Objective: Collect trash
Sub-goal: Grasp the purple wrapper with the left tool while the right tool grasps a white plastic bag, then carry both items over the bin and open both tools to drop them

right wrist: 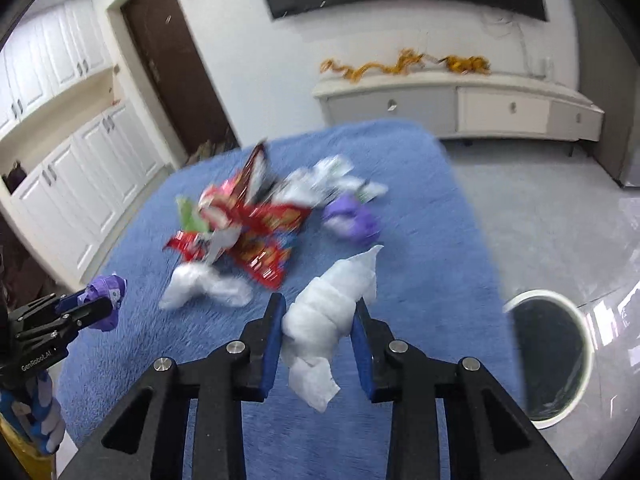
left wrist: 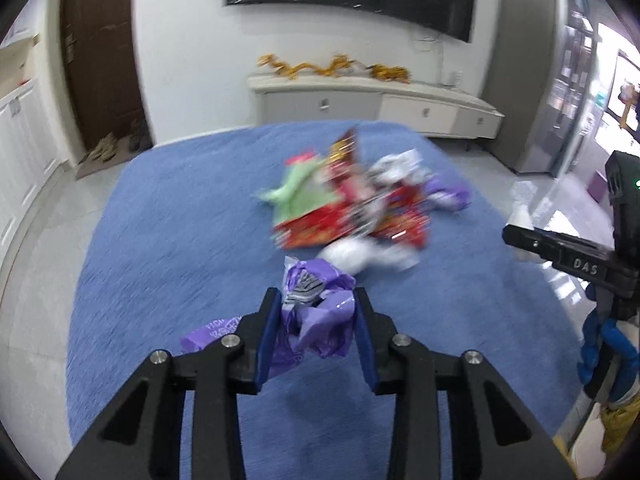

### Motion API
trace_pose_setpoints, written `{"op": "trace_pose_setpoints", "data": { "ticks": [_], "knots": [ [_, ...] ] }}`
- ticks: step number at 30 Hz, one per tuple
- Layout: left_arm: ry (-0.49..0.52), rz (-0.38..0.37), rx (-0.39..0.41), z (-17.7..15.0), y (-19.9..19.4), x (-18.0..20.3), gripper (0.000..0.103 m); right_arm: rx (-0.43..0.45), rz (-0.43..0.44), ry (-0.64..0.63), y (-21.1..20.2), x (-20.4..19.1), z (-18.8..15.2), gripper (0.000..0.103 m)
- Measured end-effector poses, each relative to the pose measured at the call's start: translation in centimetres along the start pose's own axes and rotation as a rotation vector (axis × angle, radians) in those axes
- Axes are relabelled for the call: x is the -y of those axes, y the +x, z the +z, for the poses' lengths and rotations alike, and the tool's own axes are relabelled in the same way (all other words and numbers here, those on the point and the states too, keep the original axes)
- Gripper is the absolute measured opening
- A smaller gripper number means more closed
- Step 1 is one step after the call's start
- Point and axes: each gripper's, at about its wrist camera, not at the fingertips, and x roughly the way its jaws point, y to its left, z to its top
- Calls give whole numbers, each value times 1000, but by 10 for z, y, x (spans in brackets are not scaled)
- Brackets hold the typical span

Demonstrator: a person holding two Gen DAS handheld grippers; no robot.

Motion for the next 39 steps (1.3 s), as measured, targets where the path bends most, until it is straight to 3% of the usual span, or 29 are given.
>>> {"op": "trace_pose_setpoints", "data": {
  "ticks": [6, 10, 16, 20, 22, 25, 30, 37, 39],
  "knots": [
    [120, -178, -5, 50, 24, 106, 34, 81, -113, 119, -43, 81, 4, 30],
    [137, -284, -48, 81, 59, 173, 36, 79, -173, 225, -55, 149, -10, 30],
    [138, -409, -133, 116, 127, 266, 37, 24, -220, 319, -41, 225, -25, 31],
    [150, -464, -194, 122, 163, 305, 41, -21, -240, 373, -19, 260, -39, 32],
    [141, -491, -218, 126, 181, 316, 55, -44, -249, 395, -8, 275, -46, 39],
    [109, -524, -264, 126, 206, 328, 74, -72, -289, 418, 2, 291, -59, 64],
    [113, -537, -290, 123, 214, 332, 74, -95, -329, 447, 5, 302, -68, 68],
    [99, -465, -104, 126, 163, 312, 74, -36, -358, 419, -24, 285, -56, 71],
    [95, -468, -85, 126, 145, 302, 74, -6, -364, 396, -38, 272, -49, 71]
  ]
}}
